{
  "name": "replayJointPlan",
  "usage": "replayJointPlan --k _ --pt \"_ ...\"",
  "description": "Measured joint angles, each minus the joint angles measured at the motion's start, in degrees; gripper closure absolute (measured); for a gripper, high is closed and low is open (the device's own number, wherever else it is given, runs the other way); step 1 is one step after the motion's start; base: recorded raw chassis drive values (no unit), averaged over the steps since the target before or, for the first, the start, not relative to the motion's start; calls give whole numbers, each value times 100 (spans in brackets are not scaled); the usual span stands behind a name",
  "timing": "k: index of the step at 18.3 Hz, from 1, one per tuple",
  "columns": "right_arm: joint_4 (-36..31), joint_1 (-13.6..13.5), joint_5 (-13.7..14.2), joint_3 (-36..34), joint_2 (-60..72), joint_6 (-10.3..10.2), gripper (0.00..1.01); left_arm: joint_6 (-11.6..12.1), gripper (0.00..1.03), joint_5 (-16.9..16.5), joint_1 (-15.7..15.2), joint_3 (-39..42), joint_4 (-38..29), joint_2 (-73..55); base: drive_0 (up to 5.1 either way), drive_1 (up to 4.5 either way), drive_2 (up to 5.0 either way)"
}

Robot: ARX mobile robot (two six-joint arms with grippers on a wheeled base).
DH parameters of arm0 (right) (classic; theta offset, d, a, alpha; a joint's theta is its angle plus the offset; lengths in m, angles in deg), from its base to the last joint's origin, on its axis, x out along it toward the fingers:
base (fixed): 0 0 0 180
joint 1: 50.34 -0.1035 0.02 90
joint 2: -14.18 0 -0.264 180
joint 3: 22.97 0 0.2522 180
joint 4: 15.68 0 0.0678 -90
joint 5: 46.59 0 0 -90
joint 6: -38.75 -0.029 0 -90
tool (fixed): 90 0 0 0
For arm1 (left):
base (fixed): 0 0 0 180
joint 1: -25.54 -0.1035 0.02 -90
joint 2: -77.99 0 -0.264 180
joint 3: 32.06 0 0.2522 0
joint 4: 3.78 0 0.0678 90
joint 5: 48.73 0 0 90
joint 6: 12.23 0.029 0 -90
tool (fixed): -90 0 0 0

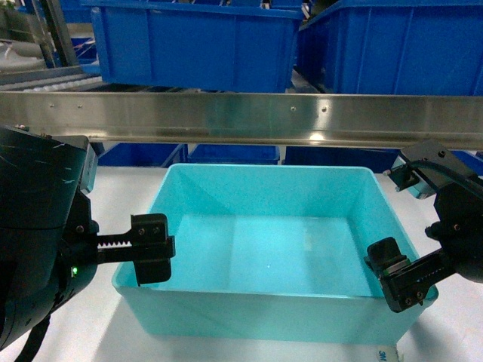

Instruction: Organize blue bins on left shelf correctly

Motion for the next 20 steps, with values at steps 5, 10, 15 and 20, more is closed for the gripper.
replayJointPlan --k 5,10,15,20 --pt "-63 37 7 48 98 0 3 -94 5 11 50 -131 7 -227 0 0 0" --pt "-57 37 0 92 133 -4 3 -365 5 125 188 -142 122 -426 0 0 0" --pt "-50 35 -11 109 170 -9 3 -619 5 11 155 -387 109 -739 0 0 0" --pt "-37 33 7 181 245 -24 3 -748 5 -90 184 -579 245 -874 0 0 0"
